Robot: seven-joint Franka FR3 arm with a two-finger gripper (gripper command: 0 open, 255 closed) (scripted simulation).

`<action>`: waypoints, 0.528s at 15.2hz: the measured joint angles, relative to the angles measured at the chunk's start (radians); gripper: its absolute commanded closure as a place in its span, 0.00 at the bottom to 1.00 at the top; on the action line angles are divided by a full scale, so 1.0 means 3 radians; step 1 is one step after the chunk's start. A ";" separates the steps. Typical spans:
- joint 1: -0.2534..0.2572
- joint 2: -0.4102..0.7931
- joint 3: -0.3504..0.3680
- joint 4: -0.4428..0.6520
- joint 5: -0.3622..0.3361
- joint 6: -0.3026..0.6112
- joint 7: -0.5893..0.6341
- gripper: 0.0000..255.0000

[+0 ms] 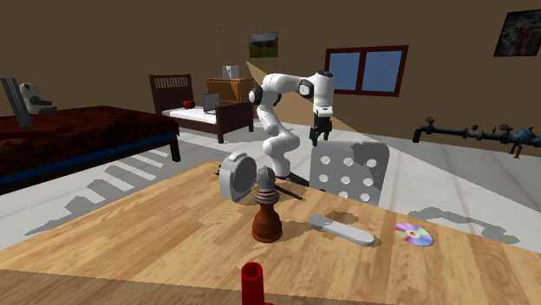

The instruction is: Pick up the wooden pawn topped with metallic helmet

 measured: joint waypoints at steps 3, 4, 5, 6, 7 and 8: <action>-0.0038 0.0059 -0.0080 0.0042 -0.0090 0.0017 -0.0095 0.00; -0.0061 0.0078 -0.0126 0.0045 -0.0148 0.0036 -0.0155 0.00; -0.0084 0.0114 -0.0178 0.0090 -0.0208 0.0033 -0.0217 0.00; -0.0108 0.0190 -0.0233 0.0143 -0.0270 0.0062 -0.0285 0.00; -0.0129 0.0258 -0.0284 0.0188 -0.0329 0.0092 -0.0350 0.00; -0.0153 0.0302 -0.0338 0.0213 -0.0389 0.0119 -0.0418 0.00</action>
